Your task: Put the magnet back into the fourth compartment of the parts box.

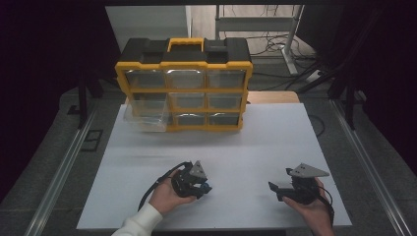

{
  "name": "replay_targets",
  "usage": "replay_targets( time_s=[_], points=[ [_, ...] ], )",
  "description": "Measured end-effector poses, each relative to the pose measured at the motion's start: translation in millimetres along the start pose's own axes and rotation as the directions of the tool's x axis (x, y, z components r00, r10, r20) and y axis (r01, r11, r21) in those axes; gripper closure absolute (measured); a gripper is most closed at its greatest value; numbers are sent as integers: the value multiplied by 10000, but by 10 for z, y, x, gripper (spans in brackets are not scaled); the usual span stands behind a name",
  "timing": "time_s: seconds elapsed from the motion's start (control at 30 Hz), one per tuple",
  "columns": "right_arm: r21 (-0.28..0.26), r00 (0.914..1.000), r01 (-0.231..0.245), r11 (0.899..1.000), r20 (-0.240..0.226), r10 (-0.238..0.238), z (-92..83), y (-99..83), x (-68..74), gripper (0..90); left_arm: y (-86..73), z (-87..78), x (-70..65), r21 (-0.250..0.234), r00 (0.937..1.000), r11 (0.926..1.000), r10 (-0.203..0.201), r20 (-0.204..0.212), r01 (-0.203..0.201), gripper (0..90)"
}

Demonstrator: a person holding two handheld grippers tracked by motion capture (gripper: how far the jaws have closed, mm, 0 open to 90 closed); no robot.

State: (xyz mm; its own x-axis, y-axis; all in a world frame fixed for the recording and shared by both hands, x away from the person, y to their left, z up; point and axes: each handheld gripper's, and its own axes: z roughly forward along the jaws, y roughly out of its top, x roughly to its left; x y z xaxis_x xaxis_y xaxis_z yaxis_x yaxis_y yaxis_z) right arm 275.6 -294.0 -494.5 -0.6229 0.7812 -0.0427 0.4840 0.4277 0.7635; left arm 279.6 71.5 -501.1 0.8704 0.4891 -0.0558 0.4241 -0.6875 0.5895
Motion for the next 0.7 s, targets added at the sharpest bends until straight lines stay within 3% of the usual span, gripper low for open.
replay_targets(
  time_s=[0.7],
  points=[
    [-99,9999,-113,9999,-32,113,-7,0,-4,172,-121,-354,117,-700,9983,9963,-513,-290,492,622]
  ],
)
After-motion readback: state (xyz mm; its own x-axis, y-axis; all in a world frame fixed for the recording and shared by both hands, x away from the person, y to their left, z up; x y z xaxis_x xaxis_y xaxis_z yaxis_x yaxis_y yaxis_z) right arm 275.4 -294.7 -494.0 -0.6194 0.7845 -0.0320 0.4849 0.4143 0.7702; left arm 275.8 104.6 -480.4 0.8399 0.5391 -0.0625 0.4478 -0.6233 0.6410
